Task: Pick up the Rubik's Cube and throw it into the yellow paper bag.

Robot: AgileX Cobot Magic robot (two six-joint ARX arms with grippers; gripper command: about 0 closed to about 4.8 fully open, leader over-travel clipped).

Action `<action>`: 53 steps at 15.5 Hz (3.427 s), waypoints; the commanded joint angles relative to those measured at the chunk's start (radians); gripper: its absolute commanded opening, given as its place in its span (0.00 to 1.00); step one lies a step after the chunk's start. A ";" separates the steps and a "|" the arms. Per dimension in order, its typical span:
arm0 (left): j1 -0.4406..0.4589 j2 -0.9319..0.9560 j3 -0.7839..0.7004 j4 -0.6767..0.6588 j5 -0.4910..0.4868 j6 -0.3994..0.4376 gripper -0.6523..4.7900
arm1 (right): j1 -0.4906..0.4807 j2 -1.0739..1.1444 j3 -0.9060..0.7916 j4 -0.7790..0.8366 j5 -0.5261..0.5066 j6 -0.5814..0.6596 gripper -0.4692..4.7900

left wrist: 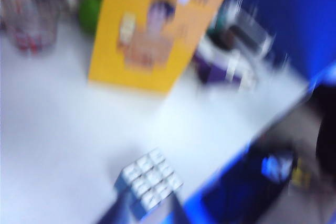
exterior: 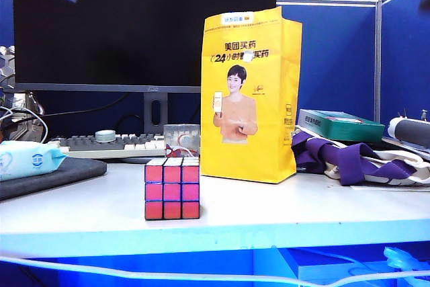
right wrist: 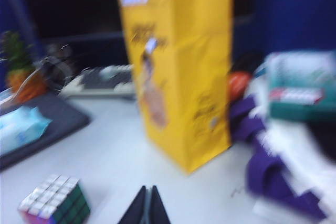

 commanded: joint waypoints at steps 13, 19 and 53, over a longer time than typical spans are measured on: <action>-0.308 0.508 0.563 -0.578 -0.434 -0.131 1.00 | 0.002 0.691 0.453 -0.101 -0.143 -0.106 0.09; -0.399 0.795 0.724 -0.687 -0.440 -0.165 1.00 | 0.002 0.691 0.453 -0.327 -0.158 -0.196 0.09; -0.410 1.188 0.904 -0.769 -0.417 -0.229 0.32 | 0.002 0.689 0.453 -0.437 -0.413 -0.216 0.09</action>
